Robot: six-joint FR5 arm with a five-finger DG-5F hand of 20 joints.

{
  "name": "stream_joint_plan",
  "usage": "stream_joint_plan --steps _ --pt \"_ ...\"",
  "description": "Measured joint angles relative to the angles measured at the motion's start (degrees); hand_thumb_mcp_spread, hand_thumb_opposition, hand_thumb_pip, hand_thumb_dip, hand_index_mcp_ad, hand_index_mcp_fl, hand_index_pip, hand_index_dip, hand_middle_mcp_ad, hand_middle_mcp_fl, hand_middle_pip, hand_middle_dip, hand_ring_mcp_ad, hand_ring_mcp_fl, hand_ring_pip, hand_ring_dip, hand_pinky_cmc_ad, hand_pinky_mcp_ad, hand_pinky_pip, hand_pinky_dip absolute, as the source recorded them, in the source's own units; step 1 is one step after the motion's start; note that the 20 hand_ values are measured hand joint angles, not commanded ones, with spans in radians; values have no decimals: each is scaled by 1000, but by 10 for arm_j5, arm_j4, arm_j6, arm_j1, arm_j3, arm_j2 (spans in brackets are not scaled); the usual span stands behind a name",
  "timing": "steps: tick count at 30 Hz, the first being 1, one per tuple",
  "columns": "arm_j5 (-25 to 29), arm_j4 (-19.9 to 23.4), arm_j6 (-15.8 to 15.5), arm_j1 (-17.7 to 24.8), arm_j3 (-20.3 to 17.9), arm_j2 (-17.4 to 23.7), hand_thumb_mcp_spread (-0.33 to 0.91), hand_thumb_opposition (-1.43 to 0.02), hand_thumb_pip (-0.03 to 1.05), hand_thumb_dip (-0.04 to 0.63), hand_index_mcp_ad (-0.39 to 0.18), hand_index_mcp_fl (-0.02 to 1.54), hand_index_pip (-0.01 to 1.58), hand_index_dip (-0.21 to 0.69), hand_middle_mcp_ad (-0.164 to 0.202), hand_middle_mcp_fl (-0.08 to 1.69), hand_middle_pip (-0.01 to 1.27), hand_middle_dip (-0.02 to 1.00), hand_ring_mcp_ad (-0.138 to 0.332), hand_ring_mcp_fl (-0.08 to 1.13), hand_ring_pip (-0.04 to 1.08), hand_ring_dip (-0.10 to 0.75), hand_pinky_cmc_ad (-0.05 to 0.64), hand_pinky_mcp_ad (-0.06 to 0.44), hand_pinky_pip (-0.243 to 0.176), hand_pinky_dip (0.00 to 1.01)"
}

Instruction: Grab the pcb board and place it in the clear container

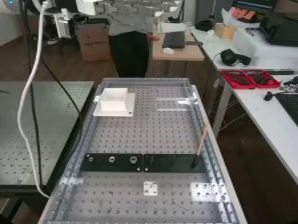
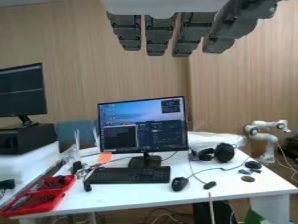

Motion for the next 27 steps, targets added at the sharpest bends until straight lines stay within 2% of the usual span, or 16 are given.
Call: stream_joint_plan --steps 3,5,7,9,10,13,16,19,21,27 --pt "3 11 3 -3 -10 -6 -3 -7 5 2 -40 -5 9 16 2 -12 10 28 17 5 12 14 61 51 -10 16" --pt "7 23 4 -5 -18 -9 70 -168 68 5 -30 -5 5 16 -23 -5 23 28 23 0 16 14 63 51 -10 37" --pt "12 32 7 -7 -26 -12 166 -358 150 7 -21 -9 10 16 -19 -10 56 24 33 0 24 9 96 66 -10 96" --pt "21 43 16 -9 -36 -17 190 -429 148 7 -17 -10 24 16 -17 -12 73 28 52 -2 40 10 138 87 -10 138" --pt "26 48 22 -11 -42 -20 188 -456 143 7 -17 -3 38 19 -17 -9 84 24 77 -3 56 -3 164 105 -17 171" --pt "35 58 28 -13 -55 -25 188 -506 140 7 -16 -7 45 35 -14 -10 105 28 120 0 75 -5 213 147 -44 213" --pt "42 69 34 -17 -65 -28 185 -543 140 7 0 -3 49 30 0 -10 108 24 155 0 72 -17 246 166 -59 244" --pt "49 83 39 -19 -77 -33 202 -548 140 7 9 -3 49 35 12 -12 110 24 157 0 72 -17 267 166 -65 258" --pt "54 90 39 -20 -83 -38 206 -553 140 7 9 -7 56 58 12 -9 120 26 171 0 75 -17 264 176 -75 272" --pt "70 118 38 -21 -101 -58 230 -581 145 7 10 -9 51 54 12 -10 119 24 171 0 72 -17 284 183 -75 276"
